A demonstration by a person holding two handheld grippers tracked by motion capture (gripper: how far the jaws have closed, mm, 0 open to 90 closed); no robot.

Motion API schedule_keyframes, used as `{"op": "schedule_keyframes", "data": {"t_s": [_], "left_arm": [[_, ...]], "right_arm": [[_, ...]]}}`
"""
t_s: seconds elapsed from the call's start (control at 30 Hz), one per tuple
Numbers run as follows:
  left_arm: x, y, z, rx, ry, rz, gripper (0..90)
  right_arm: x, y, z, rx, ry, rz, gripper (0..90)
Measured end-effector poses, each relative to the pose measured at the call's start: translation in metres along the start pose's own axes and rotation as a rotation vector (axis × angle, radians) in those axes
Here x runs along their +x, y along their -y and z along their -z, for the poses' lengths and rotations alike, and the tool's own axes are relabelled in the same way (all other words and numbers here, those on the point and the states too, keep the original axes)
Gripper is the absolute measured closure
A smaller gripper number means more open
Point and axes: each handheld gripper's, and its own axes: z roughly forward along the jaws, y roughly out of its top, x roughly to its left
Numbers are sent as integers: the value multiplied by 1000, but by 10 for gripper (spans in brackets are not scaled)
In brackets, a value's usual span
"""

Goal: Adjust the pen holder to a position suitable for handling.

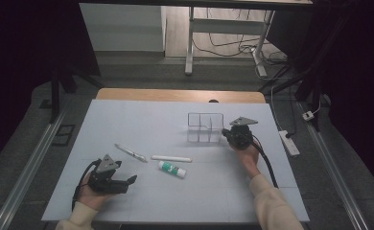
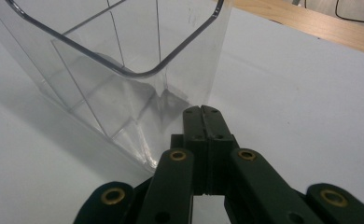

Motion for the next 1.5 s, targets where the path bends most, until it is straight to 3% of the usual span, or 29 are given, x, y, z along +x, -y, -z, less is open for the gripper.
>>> {"op": "schedule_keyframes", "data": {"t_s": [0.6,1.5], "left_arm": [[-1,-2,-1,-7,12,-5,181],[-1,-2,-2,-1,19,-7,182]], "right_arm": [[14,-5,-10,11,-23,-11,892],[48,-26,-40,29,-63,30,892]]}}
